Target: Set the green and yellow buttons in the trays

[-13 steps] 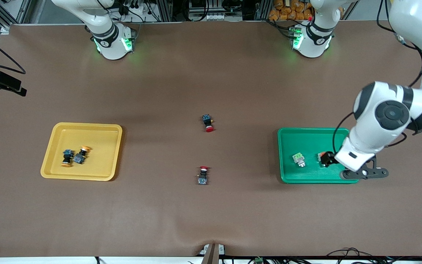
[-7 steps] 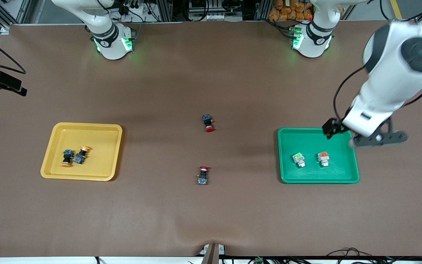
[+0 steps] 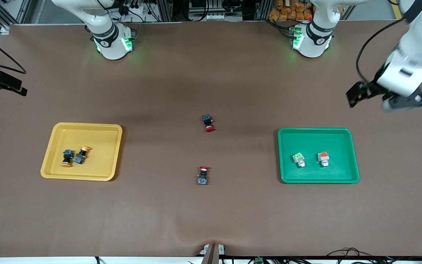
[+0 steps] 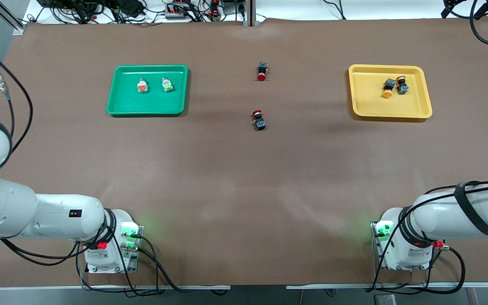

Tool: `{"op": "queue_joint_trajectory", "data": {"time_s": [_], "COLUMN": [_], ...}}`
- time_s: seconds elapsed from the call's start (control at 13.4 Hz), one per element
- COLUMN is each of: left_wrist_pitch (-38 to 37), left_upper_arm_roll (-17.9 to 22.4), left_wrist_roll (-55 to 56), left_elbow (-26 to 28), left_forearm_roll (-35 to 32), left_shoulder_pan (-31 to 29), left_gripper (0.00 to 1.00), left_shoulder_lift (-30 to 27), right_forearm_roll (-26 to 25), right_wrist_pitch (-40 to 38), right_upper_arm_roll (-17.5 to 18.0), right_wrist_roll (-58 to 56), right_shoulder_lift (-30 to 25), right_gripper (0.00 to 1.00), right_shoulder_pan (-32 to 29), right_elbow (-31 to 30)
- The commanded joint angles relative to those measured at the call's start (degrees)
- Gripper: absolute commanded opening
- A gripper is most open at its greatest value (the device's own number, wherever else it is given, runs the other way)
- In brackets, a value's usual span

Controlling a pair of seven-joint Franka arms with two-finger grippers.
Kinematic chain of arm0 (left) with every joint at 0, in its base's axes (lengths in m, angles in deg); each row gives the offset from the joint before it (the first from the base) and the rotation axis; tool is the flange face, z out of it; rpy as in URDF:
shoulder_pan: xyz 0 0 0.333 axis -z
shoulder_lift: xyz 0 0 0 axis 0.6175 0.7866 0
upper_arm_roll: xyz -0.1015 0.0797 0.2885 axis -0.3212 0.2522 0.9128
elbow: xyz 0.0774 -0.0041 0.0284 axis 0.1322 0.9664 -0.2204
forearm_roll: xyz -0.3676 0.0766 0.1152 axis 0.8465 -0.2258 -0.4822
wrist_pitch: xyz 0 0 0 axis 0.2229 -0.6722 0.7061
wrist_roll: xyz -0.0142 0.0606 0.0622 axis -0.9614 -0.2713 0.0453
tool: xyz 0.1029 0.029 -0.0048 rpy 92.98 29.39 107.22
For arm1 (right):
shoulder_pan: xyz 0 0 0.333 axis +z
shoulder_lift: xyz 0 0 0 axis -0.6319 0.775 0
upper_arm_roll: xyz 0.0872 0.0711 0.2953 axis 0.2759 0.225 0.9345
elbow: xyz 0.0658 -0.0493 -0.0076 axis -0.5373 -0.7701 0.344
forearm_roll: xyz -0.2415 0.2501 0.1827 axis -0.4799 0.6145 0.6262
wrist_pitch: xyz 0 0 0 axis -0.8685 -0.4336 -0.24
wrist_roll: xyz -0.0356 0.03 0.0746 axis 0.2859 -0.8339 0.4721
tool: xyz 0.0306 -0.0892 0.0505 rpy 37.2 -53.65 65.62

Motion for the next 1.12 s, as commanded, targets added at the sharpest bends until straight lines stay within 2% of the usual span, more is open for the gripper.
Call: {"op": "queue_joint_trajectory", "data": {"time_s": [0.0,0.07,0.3,0.52,1.05], "left_wrist_pitch": [-3.15,-3.25,-3.16,-3.16,-5.09], "left_upper_arm_roll": [4.6,5.14,6.73,8.05,7.79], "left_wrist_roll": [-4.27,-5.41,-9.19,-12.09,-14.3], "left_elbow": [0.88,0.62,-5.35,-6.15,-6.15], "left_forearm_roll": [4.02,4.12,3.68,3.51,3.33], "left_shoulder_pan": [0.53,0.54,0.8,1.06,1.59], "left_gripper": [1.0,1.0,1.0,1.0,1.0], "left_shoulder_lift": [-4.31,-4.32,0.24,0.78,0.43], "right_forearm_roll": [0.07,0.07,0.07,-0.02,-0.02], "right_wrist_pitch": [-0.44,-0.44,-0.44,-0.44,-0.44], "right_upper_arm_roll": [0.24,0.24,0.24,0.24,0.24], "right_wrist_roll": [0.73,0.64,0.64,0.73,0.64], "right_shoulder_lift": [-0.07,-0.07,-0.07,0.02,0.02], "right_gripper": [1.0,1.0,1.0,1.0,1.0], "right_shoulder_pan": [0.24,0.42,0.42,0.51,0.51], "right_elbow": [0.48,0.48,0.48,0.48,0.39]}}
